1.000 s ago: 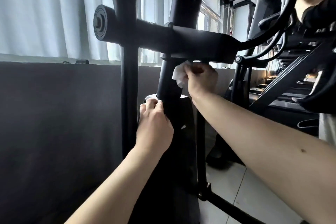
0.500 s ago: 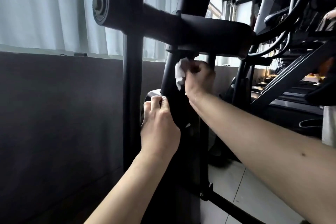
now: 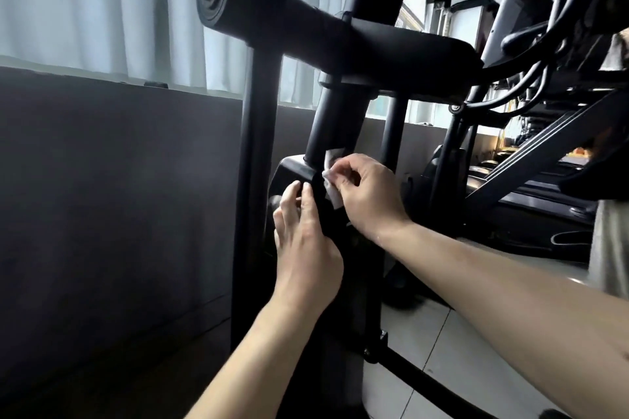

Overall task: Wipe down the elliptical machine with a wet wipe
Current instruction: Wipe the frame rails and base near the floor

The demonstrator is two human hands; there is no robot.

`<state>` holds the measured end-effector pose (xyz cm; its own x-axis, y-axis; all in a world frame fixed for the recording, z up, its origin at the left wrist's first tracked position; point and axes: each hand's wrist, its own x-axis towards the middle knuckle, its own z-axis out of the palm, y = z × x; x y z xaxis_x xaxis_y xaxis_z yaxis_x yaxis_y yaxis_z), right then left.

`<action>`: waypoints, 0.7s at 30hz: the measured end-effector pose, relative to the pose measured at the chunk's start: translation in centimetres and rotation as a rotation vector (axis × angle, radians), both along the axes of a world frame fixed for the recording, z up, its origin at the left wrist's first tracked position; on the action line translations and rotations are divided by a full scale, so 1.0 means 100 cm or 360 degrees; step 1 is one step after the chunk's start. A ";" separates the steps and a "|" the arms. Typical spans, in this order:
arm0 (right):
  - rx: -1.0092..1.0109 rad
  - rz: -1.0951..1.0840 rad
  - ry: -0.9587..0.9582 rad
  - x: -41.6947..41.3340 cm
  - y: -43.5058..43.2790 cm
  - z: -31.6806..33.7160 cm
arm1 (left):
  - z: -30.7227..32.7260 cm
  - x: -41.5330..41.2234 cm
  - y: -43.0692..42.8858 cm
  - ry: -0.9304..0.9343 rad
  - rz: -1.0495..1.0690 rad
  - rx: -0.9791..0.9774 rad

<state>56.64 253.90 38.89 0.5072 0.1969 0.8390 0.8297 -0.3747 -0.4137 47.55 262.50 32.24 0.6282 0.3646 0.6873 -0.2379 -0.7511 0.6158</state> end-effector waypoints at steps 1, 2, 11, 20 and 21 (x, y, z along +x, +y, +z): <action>-0.0059 0.0038 -0.0096 -0.002 -0.001 0.000 | -0.004 -0.001 -0.001 -0.0003 0.0003 -0.0006; -0.0129 0.0046 -0.0183 -0.002 -0.003 0.001 | -0.009 -0.002 -0.001 0.0002 0.0019 -0.0006; -0.0254 -0.0241 0.0204 0.014 -0.020 0.011 | -0.029 -0.010 0.004 -0.0041 0.0018 -0.0063; -0.0468 0.0046 -0.0426 -0.013 0.008 0.003 | -0.047 -0.019 0.006 -0.0099 -0.0002 -0.0090; -0.0476 0.0061 -0.0421 -0.012 0.007 0.005 | -0.047 -0.019 0.006 -0.0100 0.0000 -0.0086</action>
